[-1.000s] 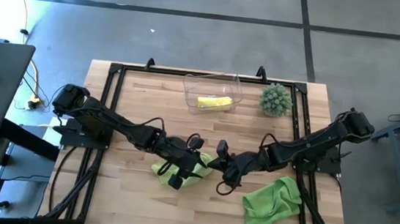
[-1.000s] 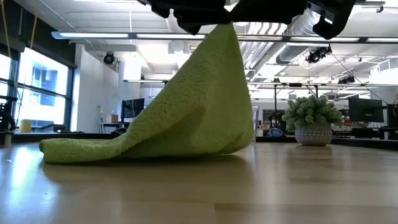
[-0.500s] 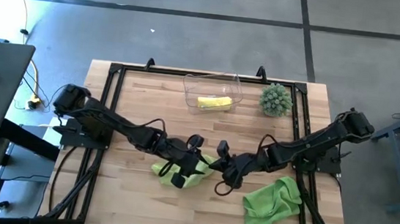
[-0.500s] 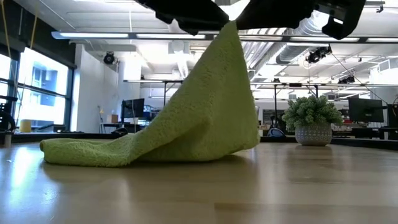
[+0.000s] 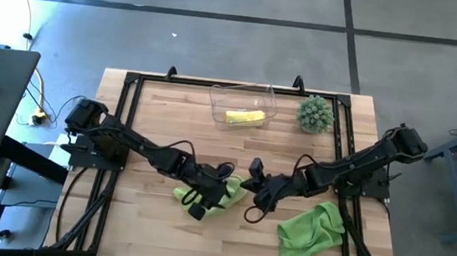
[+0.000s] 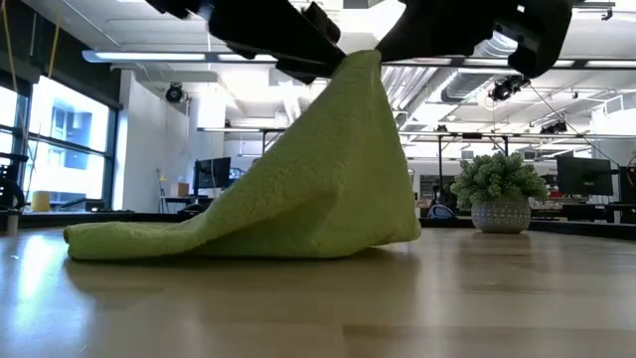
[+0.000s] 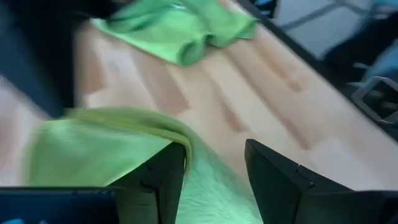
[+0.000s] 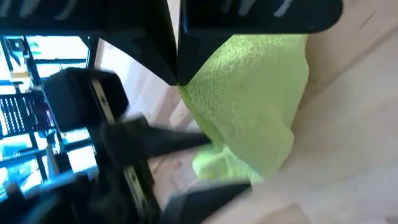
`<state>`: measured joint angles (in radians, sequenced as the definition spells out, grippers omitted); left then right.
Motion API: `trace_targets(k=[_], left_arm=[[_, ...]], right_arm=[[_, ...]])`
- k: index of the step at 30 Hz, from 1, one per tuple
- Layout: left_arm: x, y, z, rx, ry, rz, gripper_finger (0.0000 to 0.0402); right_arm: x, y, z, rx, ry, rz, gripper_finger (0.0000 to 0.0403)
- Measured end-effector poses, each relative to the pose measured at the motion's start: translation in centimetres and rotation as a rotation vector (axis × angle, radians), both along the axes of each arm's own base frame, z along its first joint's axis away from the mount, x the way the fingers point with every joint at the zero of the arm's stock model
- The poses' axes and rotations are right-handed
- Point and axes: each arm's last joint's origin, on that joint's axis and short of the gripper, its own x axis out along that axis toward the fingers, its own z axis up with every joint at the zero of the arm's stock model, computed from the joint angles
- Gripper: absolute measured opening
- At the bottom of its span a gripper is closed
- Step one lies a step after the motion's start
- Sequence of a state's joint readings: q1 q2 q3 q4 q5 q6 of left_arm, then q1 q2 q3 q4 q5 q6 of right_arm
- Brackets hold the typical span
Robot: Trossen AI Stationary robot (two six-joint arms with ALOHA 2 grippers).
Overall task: Roll microfiber towels into tight, uniform cylinder then place into a basket
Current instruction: Fold the light green microfiber towel
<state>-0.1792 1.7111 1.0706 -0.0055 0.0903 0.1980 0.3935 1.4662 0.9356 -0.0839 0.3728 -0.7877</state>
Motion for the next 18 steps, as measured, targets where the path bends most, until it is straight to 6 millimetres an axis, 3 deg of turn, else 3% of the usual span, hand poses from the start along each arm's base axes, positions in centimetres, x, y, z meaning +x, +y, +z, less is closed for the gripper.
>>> trace_targets(k=[10, 18], left_arm=[[-0.8, -0.7, -0.8, -0.063, 0.128, -0.017, 0.0159], [-1.3, 0.0, -1.9, -0.007, 0.212, 0.214, 0.0159]], right_arm=[[0.1, -0.7, -0.2, 0.088, 0.014, -0.099, 0.0000], [0.2, -0.6, -0.1, 0.185, -0.008, -0.153, 0.0000]])
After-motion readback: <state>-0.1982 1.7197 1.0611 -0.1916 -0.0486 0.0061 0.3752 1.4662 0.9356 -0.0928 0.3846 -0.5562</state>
